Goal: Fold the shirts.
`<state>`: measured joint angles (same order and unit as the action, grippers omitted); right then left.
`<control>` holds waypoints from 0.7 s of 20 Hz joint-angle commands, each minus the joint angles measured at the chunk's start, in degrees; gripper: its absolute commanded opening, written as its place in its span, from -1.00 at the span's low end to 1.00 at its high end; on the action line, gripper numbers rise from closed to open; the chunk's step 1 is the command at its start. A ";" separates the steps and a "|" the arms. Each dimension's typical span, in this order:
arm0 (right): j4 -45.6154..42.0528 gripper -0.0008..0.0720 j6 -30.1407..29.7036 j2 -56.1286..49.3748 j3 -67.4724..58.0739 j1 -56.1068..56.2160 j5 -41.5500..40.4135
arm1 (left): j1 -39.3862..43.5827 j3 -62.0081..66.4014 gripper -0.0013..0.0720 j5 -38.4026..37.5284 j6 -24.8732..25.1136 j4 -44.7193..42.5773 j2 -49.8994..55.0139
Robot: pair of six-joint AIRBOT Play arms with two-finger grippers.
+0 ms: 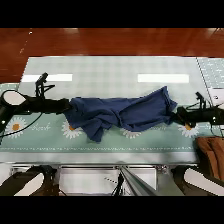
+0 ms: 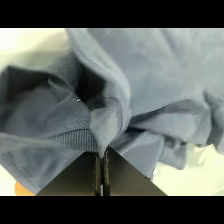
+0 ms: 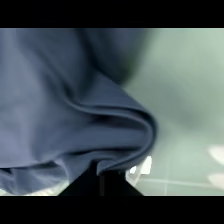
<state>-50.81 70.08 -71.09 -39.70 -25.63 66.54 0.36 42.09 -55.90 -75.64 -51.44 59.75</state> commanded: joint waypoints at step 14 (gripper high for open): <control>-3.82 -0.93 13.90 30.29 -59.41 1.81 -12.85 | -0.09 63.76 -0.91 -13.20 -9.22 -17.88 -18.29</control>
<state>-49.89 78.63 -44.60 -93.56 -23.86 54.33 0.30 98.30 -59.90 -79.88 -62.28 43.20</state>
